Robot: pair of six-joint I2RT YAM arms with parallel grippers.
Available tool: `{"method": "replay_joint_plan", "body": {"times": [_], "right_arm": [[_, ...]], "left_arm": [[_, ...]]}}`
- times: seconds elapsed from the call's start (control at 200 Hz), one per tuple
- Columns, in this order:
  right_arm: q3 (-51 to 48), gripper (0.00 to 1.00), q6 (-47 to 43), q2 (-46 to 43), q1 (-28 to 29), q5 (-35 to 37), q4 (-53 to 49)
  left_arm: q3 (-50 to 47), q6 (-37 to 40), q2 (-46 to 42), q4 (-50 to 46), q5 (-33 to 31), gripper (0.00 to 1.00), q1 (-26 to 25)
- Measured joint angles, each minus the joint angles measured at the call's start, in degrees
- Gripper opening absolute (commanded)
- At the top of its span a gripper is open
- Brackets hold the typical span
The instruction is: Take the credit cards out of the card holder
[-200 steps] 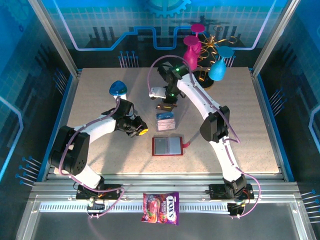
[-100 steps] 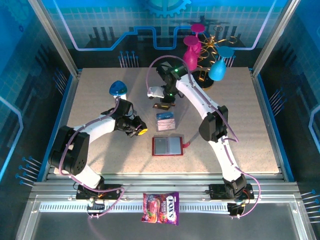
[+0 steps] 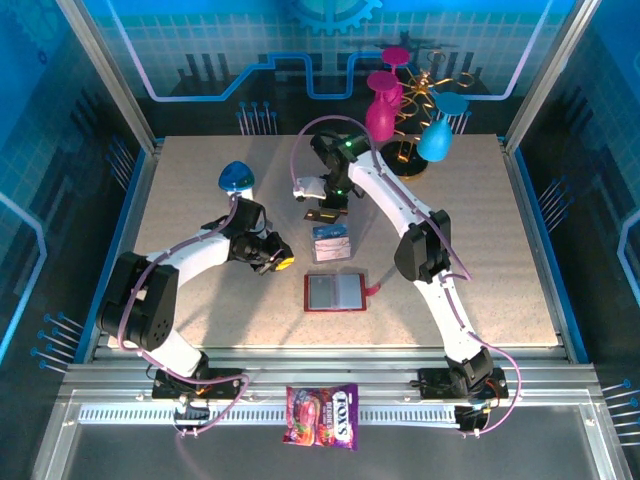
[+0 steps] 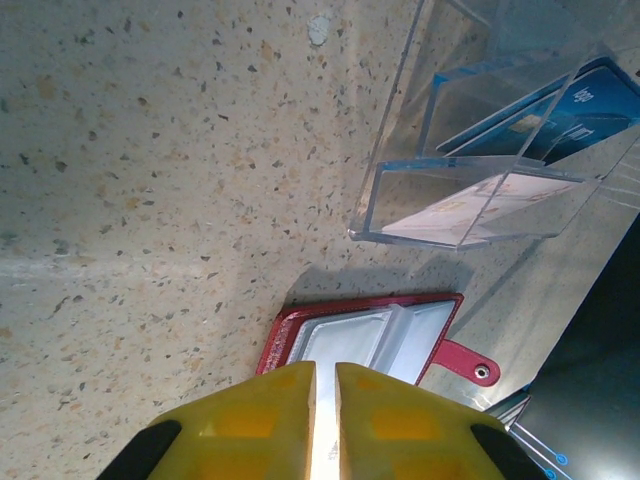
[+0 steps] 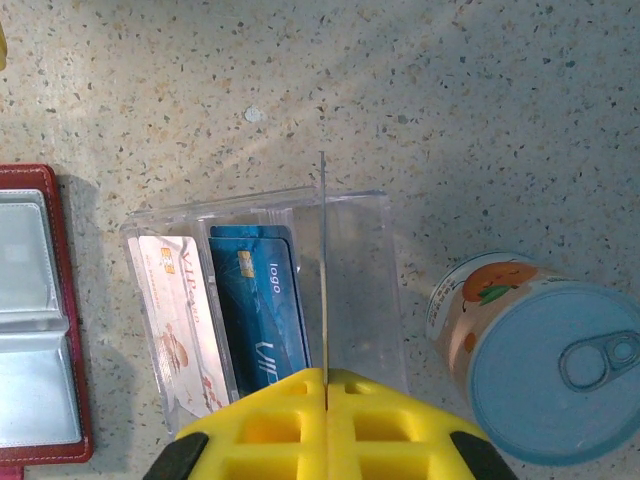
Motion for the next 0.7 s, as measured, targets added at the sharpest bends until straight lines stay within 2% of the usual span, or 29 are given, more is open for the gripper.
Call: {"method": "replay_joint_plan", "body": {"times": [0.7], "right_arm": [[-3.93, 0.00, -0.15, 0.02, -2.84, 0.07, -1.16]], "left_arm": [[0.00, -0.42, -0.48, 0.04, -0.02, 0.13, 0.02]]}}
